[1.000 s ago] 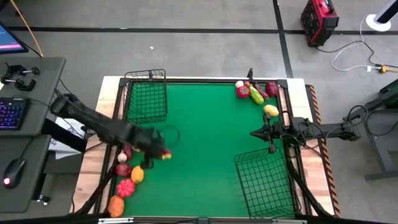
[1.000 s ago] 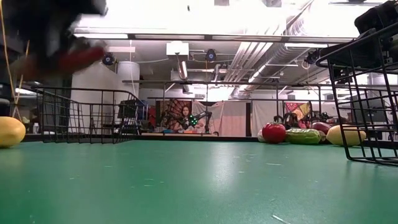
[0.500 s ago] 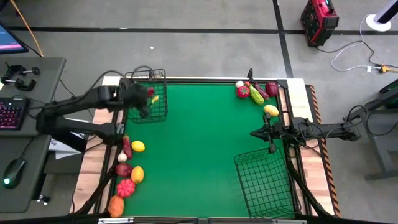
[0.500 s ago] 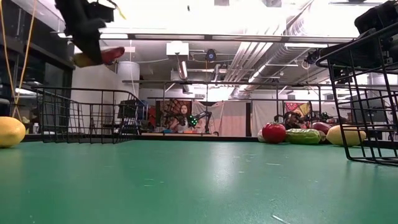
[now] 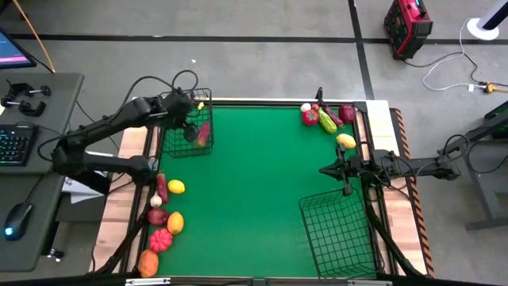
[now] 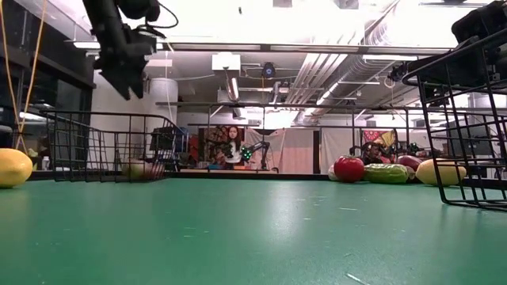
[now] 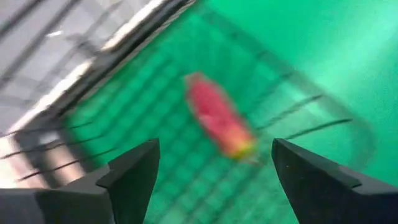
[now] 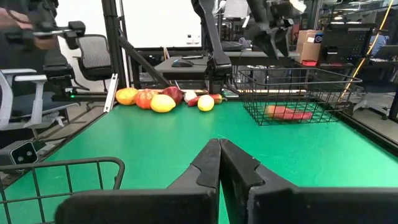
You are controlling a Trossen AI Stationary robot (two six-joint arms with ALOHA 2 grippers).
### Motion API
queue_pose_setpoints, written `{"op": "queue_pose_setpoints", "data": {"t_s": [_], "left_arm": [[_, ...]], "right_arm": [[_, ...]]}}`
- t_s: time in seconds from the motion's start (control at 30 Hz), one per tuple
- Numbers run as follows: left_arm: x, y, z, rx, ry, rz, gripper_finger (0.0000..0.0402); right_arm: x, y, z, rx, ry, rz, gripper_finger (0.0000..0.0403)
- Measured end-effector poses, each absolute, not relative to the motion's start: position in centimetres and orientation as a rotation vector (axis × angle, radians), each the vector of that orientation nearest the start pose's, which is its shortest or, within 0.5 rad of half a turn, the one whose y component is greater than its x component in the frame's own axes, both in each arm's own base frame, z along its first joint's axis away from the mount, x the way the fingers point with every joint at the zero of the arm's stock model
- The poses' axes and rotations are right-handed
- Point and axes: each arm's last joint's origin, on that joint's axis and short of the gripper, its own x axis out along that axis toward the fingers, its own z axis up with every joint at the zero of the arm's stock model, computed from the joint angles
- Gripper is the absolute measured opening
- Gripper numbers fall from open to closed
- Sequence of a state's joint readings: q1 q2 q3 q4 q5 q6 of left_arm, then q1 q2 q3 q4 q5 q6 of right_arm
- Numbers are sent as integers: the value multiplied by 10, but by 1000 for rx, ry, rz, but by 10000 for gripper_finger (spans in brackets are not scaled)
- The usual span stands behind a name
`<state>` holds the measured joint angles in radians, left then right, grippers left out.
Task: Sort produce into baskets
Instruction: Put the top yellow lemon into the bottom black wire basket
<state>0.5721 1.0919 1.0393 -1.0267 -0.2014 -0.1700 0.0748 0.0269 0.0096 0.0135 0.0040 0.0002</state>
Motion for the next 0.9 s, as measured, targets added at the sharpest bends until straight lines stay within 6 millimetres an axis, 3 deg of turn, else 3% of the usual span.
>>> {"op": "queue_pose_setpoints", "data": {"t_s": [0.17, 0.4, 0.6, 0.9], "left_arm": [[165, 101, 324, -395, 730, 540, 302], [180, 96, 368, -436, 240, 348, 303], [190, 89, 381, -505, 90, 298, 303], [195, 86, 389, -599, -56, 428, 303]], "right_arm": [[99, 7, 166, 0, 4, 71, 0], [99, 7, 166, 0, 4, 71, 0], [99, 3, 167, -118, -7, -39, 0], [99, 1, 169, -179, -20, -101, 0]]}}
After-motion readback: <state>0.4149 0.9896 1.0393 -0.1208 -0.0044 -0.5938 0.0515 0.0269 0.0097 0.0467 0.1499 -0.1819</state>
